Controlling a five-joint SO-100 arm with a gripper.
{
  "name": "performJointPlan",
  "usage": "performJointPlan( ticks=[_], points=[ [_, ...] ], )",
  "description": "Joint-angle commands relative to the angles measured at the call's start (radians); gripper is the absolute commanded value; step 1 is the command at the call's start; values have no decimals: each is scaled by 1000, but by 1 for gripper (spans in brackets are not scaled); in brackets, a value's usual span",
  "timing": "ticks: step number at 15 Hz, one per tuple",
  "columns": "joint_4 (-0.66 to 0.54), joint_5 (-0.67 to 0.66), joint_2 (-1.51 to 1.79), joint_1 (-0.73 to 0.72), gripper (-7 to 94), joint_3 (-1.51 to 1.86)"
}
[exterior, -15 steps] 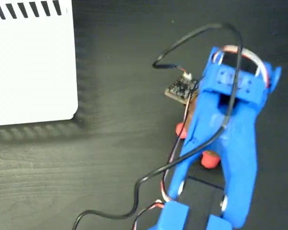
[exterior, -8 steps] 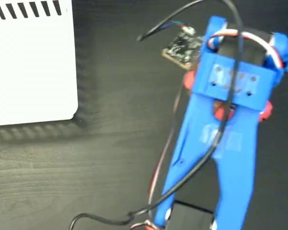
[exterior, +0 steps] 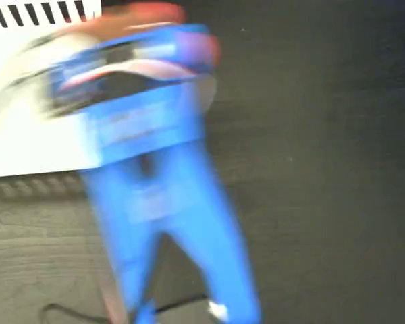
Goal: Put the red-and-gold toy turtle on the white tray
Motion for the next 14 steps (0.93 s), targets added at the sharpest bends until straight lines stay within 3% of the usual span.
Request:
performJointPlan(
  ticks=[1,4,8,14],
  points=[
    [46,77,-74,-242,0,-218],
    [44,130,-235,-281,0,-318],
    [40,163,-502,-175,0,-548],
    [43,149,-549,-137,0,-617]
  ],
)
